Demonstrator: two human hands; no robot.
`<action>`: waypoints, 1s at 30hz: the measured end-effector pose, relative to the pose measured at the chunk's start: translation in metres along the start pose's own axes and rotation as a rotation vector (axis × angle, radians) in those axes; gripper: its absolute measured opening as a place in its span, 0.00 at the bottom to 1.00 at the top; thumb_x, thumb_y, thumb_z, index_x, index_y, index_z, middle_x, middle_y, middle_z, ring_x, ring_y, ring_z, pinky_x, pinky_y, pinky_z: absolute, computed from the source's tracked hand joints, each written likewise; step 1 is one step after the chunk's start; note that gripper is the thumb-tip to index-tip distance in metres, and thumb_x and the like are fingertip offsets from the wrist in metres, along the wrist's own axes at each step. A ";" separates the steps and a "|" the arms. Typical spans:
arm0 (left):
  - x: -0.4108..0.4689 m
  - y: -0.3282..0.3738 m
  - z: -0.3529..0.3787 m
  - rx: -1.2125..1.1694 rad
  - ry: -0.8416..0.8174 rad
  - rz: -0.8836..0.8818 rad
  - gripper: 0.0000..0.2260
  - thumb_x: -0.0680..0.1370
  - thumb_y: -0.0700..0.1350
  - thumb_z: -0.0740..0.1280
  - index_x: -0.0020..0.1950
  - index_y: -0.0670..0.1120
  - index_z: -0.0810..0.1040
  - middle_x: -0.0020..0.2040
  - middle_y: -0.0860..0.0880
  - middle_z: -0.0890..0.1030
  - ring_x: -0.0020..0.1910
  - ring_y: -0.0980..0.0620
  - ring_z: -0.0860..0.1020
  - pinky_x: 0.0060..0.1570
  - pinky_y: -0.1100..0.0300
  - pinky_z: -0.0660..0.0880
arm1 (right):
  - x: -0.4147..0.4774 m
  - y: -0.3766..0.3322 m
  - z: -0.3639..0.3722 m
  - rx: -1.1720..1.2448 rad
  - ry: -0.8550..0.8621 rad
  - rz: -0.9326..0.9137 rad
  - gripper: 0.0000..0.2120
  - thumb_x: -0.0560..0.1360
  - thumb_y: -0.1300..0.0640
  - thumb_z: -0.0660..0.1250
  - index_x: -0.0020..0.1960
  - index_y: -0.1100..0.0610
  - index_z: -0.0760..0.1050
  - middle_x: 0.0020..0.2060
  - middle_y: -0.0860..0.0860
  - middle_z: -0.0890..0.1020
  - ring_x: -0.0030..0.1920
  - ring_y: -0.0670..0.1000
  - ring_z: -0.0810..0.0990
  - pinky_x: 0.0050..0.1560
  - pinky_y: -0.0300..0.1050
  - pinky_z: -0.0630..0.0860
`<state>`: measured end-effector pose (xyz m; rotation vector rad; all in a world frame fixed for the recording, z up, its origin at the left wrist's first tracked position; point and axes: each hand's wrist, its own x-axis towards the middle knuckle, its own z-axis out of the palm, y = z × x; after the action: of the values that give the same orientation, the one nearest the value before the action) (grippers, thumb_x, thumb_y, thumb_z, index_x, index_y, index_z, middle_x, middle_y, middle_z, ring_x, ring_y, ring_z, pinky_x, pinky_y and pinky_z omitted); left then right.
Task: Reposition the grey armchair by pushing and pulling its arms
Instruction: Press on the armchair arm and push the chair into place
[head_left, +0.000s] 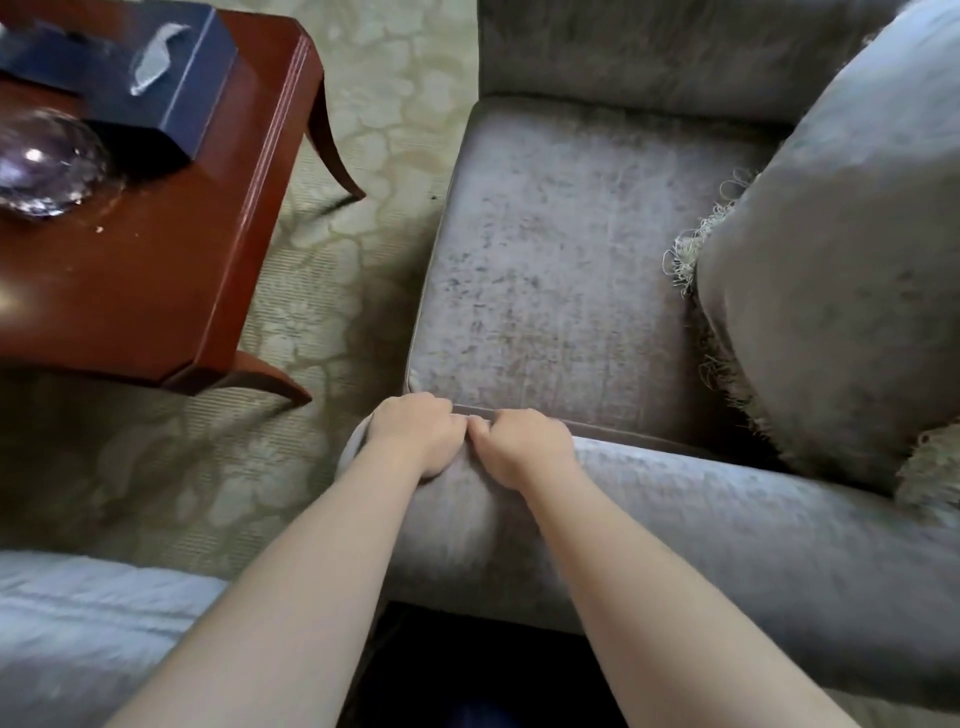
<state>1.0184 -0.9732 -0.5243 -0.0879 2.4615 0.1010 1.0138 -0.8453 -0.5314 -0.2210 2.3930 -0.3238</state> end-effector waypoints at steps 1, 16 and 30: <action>-0.002 0.000 0.000 0.011 -0.008 -0.003 0.20 0.80 0.51 0.50 0.58 0.45 0.77 0.61 0.43 0.77 0.60 0.42 0.74 0.55 0.52 0.68 | -0.001 0.001 0.002 -0.009 0.005 0.000 0.28 0.77 0.42 0.45 0.53 0.56 0.79 0.53 0.58 0.81 0.55 0.59 0.77 0.50 0.49 0.67; -0.007 0.018 0.003 0.071 -0.138 -0.026 0.20 0.80 0.54 0.49 0.61 0.47 0.74 0.63 0.44 0.73 0.63 0.43 0.71 0.60 0.50 0.66 | -0.029 0.055 -0.009 0.128 -0.013 -0.023 0.24 0.79 0.44 0.47 0.60 0.54 0.75 0.56 0.57 0.77 0.59 0.58 0.74 0.57 0.51 0.67; -0.036 0.403 0.026 0.039 -0.230 0.475 0.20 0.79 0.47 0.54 0.69 0.42 0.67 0.67 0.40 0.69 0.64 0.41 0.69 0.61 0.50 0.66 | -0.152 0.362 -0.068 -0.063 0.302 0.387 0.12 0.75 0.54 0.59 0.53 0.58 0.75 0.53 0.56 0.76 0.55 0.58 0.74 0.48 0.49 0.73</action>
<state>1.0272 -0.5686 -0.5014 0.5003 2.2073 0.2528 1.0548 -0.4506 -0.4926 0.2819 2.6742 -0.1053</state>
